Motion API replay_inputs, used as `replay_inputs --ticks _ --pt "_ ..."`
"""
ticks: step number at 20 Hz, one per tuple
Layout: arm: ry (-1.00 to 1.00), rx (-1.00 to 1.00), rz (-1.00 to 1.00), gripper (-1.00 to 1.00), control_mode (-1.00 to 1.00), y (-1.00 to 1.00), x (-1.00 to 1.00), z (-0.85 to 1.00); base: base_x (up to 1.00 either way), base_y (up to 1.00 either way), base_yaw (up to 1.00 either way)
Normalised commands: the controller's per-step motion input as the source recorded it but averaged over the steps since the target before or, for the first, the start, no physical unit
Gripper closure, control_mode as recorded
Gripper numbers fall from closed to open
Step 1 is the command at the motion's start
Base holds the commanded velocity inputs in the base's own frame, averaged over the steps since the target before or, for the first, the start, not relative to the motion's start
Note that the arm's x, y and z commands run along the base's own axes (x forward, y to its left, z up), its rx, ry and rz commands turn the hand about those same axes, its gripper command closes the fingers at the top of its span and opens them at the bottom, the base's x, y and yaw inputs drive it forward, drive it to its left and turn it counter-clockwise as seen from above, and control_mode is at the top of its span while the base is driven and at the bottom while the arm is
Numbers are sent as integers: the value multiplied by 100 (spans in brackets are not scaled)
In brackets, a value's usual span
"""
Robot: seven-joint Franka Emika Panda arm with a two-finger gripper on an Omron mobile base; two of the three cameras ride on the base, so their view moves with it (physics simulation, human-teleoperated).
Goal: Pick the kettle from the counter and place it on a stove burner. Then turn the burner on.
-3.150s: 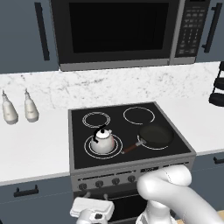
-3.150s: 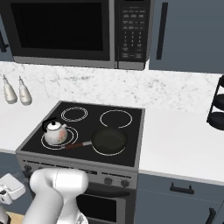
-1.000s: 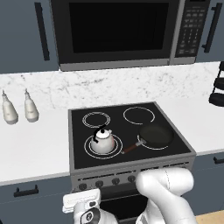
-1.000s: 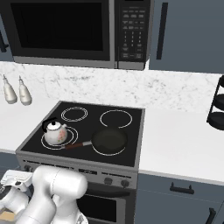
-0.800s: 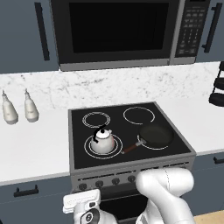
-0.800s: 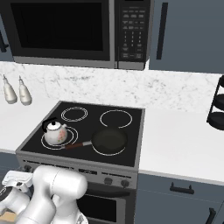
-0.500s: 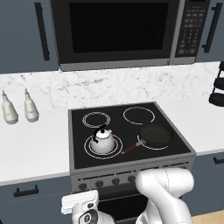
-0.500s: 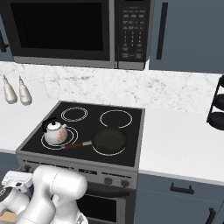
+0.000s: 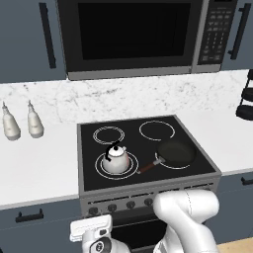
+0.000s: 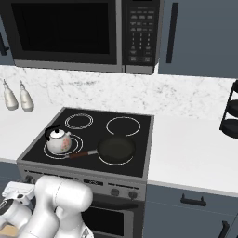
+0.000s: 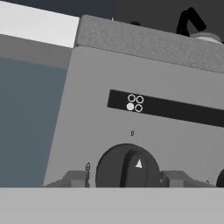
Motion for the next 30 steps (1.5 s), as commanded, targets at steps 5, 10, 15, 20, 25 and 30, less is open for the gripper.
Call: replay_inputs --ticks 5,10,15,20,25,30 --pt "0 -12 0 100 -100 26 0 0 0 0 0" --pt "0 -36 -1 100 -100 57 0 -1 0 0 0" --pt "0 -45 -5 100 -100 61 -1 -11 0 0 0" --pt "1 -47 -7 100 -100 62 0 -14 0 0 0" --pt "4 -46 -9 100 -100 63 0 -9 0 0 0" --pt "6 -42 -10 100 -100 63 0 -3 0 0 0"
